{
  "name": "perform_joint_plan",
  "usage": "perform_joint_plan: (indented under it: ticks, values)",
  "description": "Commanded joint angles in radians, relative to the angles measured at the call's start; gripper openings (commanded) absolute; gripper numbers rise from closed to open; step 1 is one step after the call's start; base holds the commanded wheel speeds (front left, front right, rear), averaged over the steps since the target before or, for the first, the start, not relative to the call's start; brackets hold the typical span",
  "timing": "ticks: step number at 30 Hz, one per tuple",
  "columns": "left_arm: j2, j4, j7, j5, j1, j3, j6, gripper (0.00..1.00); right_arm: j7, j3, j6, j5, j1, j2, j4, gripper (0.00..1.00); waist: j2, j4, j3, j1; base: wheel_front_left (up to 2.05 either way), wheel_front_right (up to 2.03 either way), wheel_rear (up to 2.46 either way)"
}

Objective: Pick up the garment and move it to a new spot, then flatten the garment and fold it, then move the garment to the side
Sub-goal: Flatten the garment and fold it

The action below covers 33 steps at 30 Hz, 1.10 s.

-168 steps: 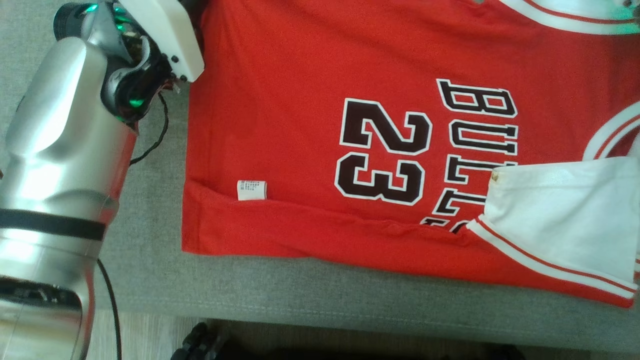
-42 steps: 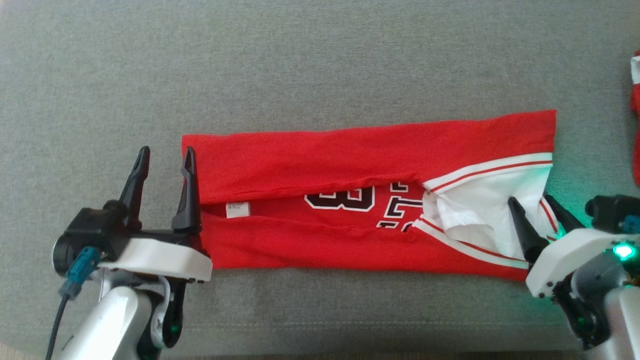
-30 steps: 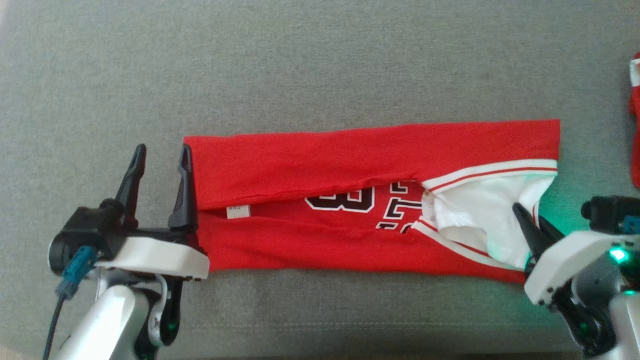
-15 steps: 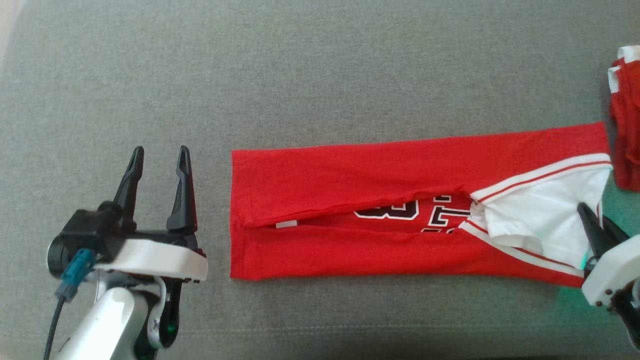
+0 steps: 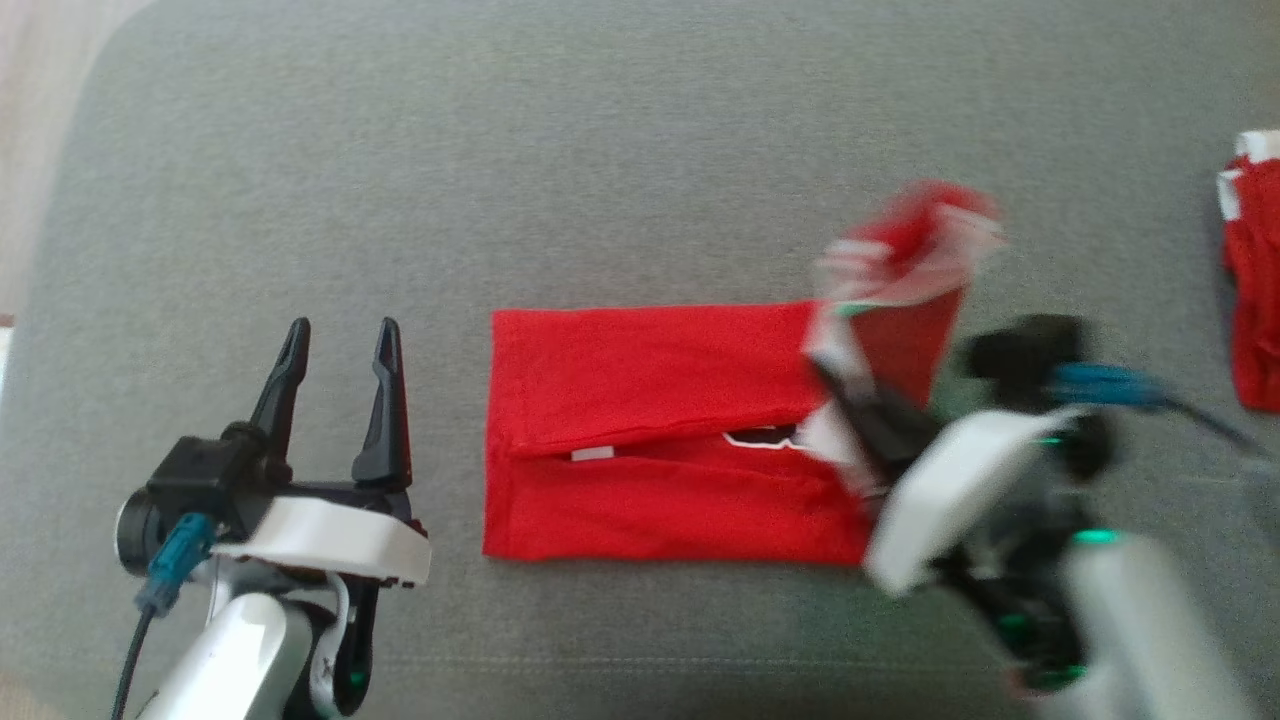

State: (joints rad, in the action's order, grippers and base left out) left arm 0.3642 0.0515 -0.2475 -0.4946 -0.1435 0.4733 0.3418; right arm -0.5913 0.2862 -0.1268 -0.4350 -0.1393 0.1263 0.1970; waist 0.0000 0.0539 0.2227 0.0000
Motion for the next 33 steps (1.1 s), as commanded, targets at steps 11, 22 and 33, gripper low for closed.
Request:
perform_joint_plan:
  ticks: [11,22,33]
  values:
    - [-0.014,0.004,-0.002,0.006,-0.059,-0.004,-0.021,1.00,0.197,0.279,-0.004,-0.194,-0.145,-0.075,-0.284,0.00,0.0000,0.092,0.020,0.0000,0.00,0.00,0.00]
    - [-0.042,-0.025,-0.007,0.014,-0.087,0.014,-0.039,1.00,0.400,0.397,-0.004,-0.349,-0.272,-0.076,-0.485,0.13,0.0000,0.119,0.040,0.0000,0.00,0.00,0.00]
    - [-0.041,-0.033,-0.011,0.019,-0.088,-0.001,-0.035,1.00,0.643,0.465,-0.004,-0.360,-0.371,-0.076,-0.508,1.00,0.0000,0.091,0.050,0.0000,0.00,0.00,0.00]
